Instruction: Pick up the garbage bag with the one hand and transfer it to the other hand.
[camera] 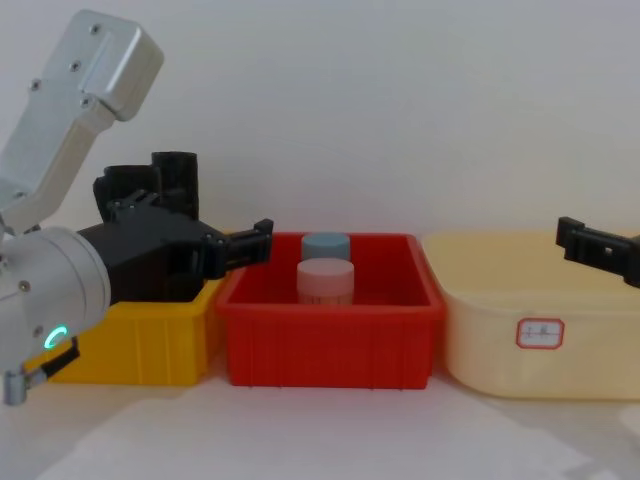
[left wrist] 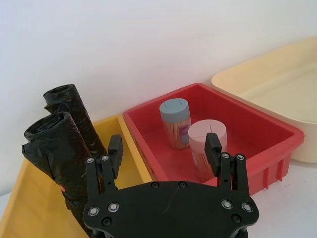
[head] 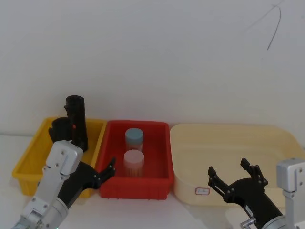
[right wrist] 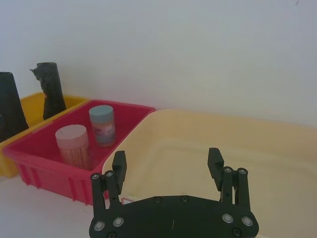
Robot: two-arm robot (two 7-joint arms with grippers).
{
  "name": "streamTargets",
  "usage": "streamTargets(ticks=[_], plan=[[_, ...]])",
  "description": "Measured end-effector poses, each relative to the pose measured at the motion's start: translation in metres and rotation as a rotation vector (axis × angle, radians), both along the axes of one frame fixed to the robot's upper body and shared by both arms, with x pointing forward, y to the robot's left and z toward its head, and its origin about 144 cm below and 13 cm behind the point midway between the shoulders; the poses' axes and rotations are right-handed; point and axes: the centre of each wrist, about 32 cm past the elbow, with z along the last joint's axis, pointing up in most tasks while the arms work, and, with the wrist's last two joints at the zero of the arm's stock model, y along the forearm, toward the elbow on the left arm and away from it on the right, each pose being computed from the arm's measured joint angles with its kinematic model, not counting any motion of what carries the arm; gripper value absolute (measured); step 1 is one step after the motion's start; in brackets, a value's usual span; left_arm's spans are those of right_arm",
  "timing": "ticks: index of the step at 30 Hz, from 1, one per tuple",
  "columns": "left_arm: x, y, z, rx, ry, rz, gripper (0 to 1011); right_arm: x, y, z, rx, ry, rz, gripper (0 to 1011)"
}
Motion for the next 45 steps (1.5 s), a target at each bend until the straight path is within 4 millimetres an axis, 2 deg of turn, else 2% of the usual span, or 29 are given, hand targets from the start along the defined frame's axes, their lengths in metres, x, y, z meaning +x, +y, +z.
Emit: streamTargets(ticks=[24, 45], plan=[[0.001, 0.003, 0.0, 0.0, -0.005, 0.003, 1001, 0.0, 0.0, 0.0, 0.0, 0.0, 0.0, 1002], [0.007, 0.05, -0.004, -0.033, 0.0, 0.076, 1001, 0.0, 0.0, 0.0, 0.0, 0.0, 0.0, 1001]])
